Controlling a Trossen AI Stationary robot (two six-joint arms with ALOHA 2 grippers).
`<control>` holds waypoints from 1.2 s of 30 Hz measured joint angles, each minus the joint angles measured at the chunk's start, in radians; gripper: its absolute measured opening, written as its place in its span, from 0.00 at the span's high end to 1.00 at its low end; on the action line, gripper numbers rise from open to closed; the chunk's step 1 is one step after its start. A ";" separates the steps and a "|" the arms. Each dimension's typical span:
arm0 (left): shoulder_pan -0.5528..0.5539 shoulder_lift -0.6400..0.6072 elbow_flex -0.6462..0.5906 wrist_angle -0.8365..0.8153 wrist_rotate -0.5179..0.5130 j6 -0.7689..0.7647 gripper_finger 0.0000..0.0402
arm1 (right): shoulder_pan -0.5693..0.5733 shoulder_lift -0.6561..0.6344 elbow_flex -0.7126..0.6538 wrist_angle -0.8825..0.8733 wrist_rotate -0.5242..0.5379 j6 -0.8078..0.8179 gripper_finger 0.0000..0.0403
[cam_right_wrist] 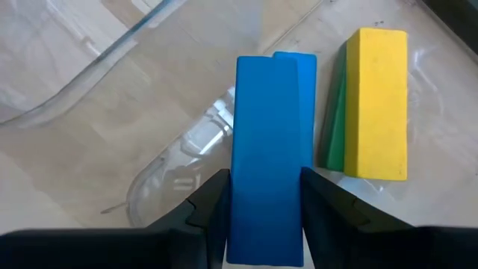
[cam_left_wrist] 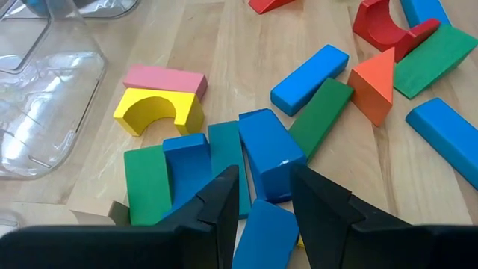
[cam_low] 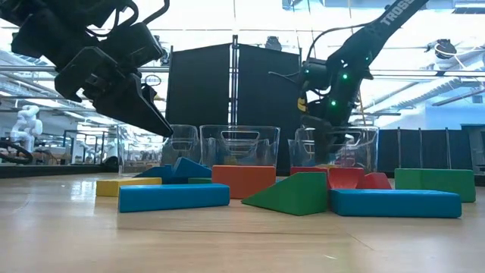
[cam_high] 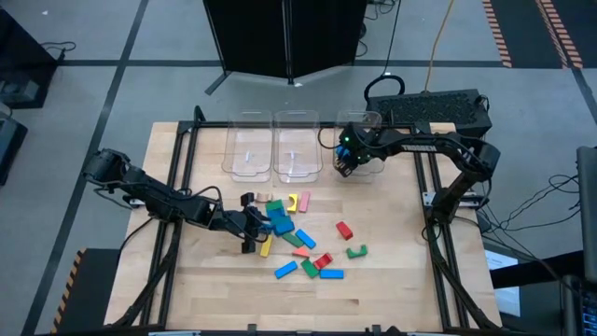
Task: Sort blocks by size
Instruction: Put the dark blue rectangular block into the right transparent bin
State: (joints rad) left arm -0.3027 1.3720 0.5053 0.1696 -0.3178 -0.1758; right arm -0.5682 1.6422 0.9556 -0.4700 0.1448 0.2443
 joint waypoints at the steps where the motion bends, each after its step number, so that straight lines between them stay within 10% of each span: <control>1: 0.000 0.000 0.000 0.000 -0.001 0.000 0.69 | -0.002 -0.002 -0.001 0.000 0.001 -0.001 0.69; 36: 0.000 0.000 0.000 0.000 -0.006 -0.003 0.69 | 0.002 -0.166 0.000 -0.073 0.031 0.032 0.68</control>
State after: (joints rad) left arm -0.3023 1.3720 0.5053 0.1696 -0.3233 -0.1783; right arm -0.5667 1.4762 0.9554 -0.5434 0.1763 0.2768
